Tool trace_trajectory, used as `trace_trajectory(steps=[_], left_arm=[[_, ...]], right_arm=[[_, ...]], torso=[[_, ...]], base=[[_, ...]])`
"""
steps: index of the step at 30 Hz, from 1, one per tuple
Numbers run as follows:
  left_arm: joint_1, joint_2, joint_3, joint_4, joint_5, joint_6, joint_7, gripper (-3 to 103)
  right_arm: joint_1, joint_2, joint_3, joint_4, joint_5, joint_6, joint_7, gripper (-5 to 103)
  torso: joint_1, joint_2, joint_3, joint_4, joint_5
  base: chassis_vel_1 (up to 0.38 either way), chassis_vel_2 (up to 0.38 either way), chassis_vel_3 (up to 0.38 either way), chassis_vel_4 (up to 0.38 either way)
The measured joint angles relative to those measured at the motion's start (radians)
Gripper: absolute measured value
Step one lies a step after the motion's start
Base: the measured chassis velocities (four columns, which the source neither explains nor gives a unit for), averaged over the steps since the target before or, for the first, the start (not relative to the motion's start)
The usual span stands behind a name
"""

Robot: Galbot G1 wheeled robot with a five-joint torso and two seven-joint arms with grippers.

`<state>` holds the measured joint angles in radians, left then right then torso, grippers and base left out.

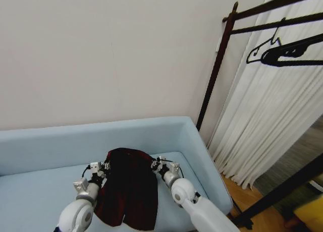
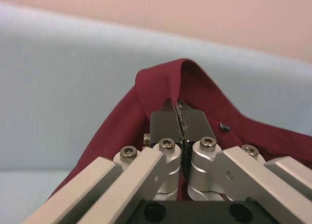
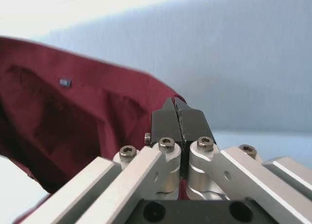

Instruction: Pick up the clothes from the sofa and hang them on the clothes hanger.

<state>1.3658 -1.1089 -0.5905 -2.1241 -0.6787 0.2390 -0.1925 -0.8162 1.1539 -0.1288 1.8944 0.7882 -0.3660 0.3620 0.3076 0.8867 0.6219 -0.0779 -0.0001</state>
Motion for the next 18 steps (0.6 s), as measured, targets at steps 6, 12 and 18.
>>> trace_trajectory(steps=[6,12,18], left_arm=[[-0.062,0.139,0.001,-0.098,-0.150,0.040,-0.099,0],[-0.109,0.266,-0.004,-0.168,-0.271,0.064,-0.150,0],[-0.147,0.356,-0.046,-0.217,-0.358,0.067,-0.181,0]], right_arm=[[0.121,-0.049,-0.020,0.065,0.080,-0.017,0.028,0],[0.271,-0.100,-0.064,0.092,0.171,-0.028,0.062,0],[0.388,-0.157,-0.076,0.132,0.255,-0.045,0.082,0]], torso=[[0.000,0.000,0.000,0.0000,0.0001],[0.000,0.000,0.000,0.0000,0.0000],[0.000,0.000,0.000,0.0001,-0.0001]], base=[[0.000,0.000,0.000,0.000],[0.000,0.000,0.000,0.000],[0.000,0.000,0.000,0.000]])
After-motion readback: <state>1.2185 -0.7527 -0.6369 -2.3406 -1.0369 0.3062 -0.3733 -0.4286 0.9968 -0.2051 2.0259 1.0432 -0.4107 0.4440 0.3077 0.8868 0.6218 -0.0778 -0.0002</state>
